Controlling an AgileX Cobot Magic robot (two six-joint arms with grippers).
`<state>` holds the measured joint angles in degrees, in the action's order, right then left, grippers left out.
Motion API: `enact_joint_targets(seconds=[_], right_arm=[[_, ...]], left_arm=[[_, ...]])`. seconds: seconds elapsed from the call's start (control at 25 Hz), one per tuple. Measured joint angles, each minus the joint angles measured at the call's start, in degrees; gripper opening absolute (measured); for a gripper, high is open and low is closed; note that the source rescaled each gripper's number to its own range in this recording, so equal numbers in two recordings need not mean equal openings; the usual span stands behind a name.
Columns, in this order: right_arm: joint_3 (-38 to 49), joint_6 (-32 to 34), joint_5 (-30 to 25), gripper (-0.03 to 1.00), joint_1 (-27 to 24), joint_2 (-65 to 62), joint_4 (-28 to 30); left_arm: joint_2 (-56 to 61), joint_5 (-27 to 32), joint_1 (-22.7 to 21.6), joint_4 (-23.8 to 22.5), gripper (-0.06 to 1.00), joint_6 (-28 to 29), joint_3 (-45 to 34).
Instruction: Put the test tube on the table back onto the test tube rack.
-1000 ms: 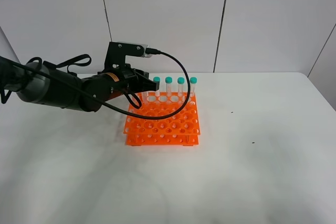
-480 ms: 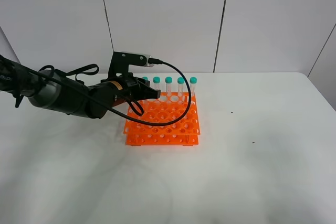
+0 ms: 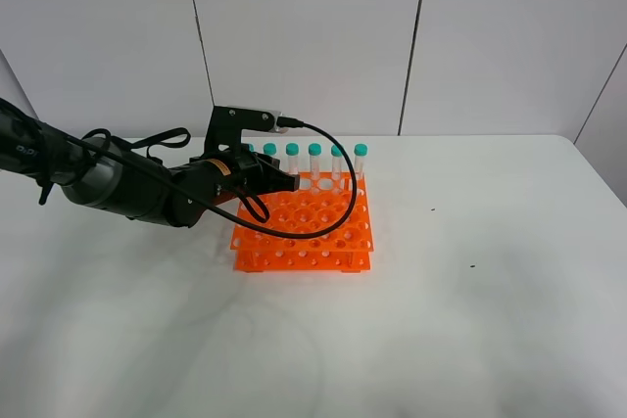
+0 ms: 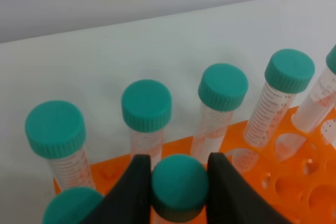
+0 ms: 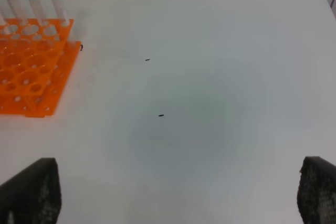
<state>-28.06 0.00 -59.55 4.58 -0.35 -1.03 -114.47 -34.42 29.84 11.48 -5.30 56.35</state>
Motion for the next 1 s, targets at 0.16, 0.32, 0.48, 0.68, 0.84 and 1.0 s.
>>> enact_joint_targets(seconds=[0.16, 0.32, 0.48, 0.68, 0.84, 1.0], right_arm=[[0.0, 0.0, 0.0, 1.0, 0.0, 0.0, 0.0], [0.0, 0.0, 0.0, 1.0, 0.0, 0.0, 0.0], [0.0, 0.0, 0.0, 1.0, 0.0, 0.0, 0.0], [0.0, 0.0, 0.0, 1.0, 0.0, 0.0, 0.0], [0.0, 0.0, 0.0, 1.0, 0.0, 0.0, 0.0], [0.0, 0.0, 0.0, 1.0, 0.0, 0.0, 0.0]], left_arm=[[0.0, 0.0, 0.0, 0.0, 0.02, 0.0, 0.0], [0.0, 0.0, 0.0, 0.0, 0.02, 0.0, 0.0], [0.0, 0.0, 0.0, 0.0, 0.08, 0.0, 0.0], [0.0, 0.0, 0.0, 0.0, 0.41, 0.0, 0.0], [1.1, 0.1, 0.0, 0.0, 0.48, 0.0, 0.0], [3.2, 0.2, 0.0, 0.0, 0.49, 0.3, 0.0]])
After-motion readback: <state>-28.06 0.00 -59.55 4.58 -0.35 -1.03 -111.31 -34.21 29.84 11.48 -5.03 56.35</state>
